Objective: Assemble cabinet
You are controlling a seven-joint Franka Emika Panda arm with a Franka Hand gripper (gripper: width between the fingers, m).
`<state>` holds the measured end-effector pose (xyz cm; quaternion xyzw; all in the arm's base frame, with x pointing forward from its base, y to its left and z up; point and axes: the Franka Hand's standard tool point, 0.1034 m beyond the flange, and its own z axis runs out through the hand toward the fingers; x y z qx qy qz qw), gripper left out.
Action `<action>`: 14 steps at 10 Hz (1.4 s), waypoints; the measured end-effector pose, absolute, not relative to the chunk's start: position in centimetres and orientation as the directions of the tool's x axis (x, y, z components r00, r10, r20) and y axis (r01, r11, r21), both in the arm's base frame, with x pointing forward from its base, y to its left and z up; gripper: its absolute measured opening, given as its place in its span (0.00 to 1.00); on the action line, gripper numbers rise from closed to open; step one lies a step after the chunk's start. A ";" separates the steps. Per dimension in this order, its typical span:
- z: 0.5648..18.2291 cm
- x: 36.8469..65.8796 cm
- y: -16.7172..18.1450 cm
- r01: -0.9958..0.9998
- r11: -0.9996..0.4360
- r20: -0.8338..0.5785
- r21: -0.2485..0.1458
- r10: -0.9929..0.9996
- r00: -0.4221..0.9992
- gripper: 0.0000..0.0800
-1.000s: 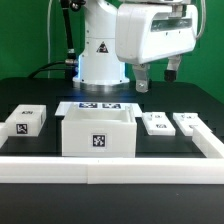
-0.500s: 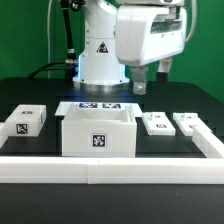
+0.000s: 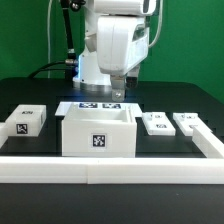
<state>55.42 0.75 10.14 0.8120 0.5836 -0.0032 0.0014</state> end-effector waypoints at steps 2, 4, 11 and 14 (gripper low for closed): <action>10.0 55.3 0.6 0.953 -0.303 -0.007 -0.003 0.953 0.303 1.00; 9.4 54.8 -0.1 0.991 -0.135 -0.002 0.020 0.991 0.135 1.00; 7.9 50.5 -0.4 0.996 -0.085 -0.007 -0.018 0.996 0.085 1.00; 7.0 47.6 -0.3 0.996 -0.080 -0.008 -0.033 0.997 0.080 1.00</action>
Offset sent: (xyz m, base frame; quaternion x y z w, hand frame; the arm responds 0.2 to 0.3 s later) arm -0.0139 -0.0075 -0.0059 -0.0437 0.0213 -0.1945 0.9797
